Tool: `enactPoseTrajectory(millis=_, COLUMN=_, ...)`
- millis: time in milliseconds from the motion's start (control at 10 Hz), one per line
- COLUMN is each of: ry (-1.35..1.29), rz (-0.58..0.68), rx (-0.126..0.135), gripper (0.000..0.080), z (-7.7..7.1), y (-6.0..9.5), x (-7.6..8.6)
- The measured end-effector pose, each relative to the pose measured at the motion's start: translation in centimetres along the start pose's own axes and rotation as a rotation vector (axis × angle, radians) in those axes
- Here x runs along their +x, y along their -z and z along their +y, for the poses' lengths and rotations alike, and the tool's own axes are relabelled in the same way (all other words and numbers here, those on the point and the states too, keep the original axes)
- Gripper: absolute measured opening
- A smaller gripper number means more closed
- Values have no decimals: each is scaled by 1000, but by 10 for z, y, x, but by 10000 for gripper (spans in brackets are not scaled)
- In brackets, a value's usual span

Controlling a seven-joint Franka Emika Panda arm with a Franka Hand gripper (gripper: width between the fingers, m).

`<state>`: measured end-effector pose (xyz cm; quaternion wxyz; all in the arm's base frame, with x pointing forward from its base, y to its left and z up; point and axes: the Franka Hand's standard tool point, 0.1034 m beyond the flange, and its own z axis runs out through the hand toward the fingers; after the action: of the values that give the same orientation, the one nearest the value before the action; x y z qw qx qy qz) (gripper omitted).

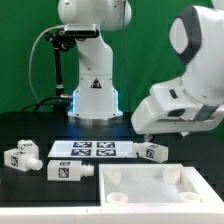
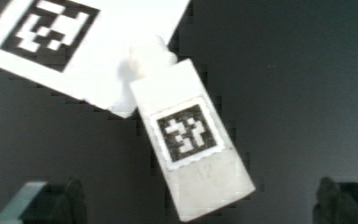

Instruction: Assemble one leg

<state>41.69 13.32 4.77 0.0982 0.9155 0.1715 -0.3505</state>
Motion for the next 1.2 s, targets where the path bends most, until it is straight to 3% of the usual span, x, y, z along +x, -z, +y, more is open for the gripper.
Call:
enactPoseTrajectory(millis=100, ry=4, rz=-28, rx=-1, gripper=649, z=-1, y=-4, x=-1)
enactPoseTrajectory(millis=200, ry=-72, rz=-33, rx=16, gripper=649, z=-1, y=-6, x=-2)
enactPoseTrajectory(millis=400, ry=-88, rz=-127, rx=11, gripper=649, z=4, y=-10, x=-6)
enactPoseTrajectory(millis=600, ry=-104, rz=-134, rx=3, gripper=649, z=4, y=-12, x=-4)
enactPoseTrajectory(millis=700, ry=-107, rz=-187, rx=-20, gripper=649, z=2, y=-9, x=-4)
enactPoseTrajectory(millis=800, ry=-110, rz=-251, rx=-56, gripper=649, z=1, y=3, x=-1)
enactPoseTrajectory(millis=900, ry=-104, rz=-245, rx=-80, gripper=649, z=-1, y=11, x=9)
enactPoseTrajectory(millis=1000, ry=-107, rz=-242, rx=-91, gripper=649, z=-6, y=12, x=10)
enactPoseTrajectory(millis=1200, ry=-110, rz=-238, rx=-87, gripper=649, z=-3, y=11, x=11)
